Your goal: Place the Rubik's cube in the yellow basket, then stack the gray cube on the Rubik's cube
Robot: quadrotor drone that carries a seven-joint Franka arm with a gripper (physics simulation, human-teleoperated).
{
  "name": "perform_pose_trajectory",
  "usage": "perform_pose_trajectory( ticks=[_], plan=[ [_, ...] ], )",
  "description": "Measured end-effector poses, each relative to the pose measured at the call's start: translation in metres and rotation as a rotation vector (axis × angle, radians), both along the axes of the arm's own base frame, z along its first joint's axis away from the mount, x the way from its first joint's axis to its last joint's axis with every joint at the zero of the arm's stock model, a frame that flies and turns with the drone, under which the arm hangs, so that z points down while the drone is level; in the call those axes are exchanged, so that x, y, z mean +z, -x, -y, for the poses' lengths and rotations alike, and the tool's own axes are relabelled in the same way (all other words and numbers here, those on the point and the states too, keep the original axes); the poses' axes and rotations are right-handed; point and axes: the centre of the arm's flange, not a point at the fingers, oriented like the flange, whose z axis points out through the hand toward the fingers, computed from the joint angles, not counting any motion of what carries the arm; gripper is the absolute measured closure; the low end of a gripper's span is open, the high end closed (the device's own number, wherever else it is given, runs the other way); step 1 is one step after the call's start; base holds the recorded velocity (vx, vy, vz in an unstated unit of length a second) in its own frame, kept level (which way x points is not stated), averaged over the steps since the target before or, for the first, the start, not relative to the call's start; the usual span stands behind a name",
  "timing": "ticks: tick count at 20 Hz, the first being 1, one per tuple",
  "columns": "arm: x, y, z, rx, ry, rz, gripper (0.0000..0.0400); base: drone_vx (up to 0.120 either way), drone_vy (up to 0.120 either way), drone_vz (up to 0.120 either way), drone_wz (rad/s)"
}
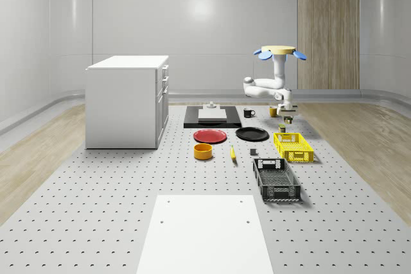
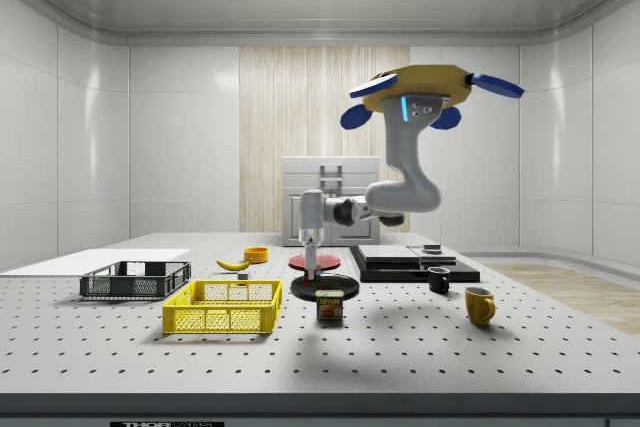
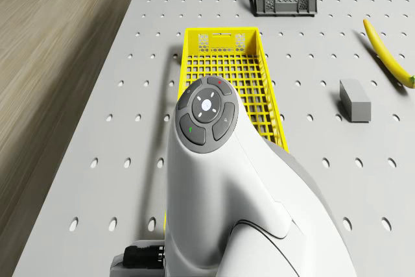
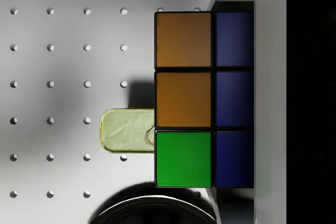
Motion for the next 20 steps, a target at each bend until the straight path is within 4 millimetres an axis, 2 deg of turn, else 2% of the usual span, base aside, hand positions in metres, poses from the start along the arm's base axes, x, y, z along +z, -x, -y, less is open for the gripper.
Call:
perform_pose_trajectory(
  ticks=[20],
  plan=[
    [0.0000, 0.0000, 0.0000, 0.000, 0.000, 0.000, 0.0075, 0.120, 0.000, 0.000, 0.000]
  ],
)
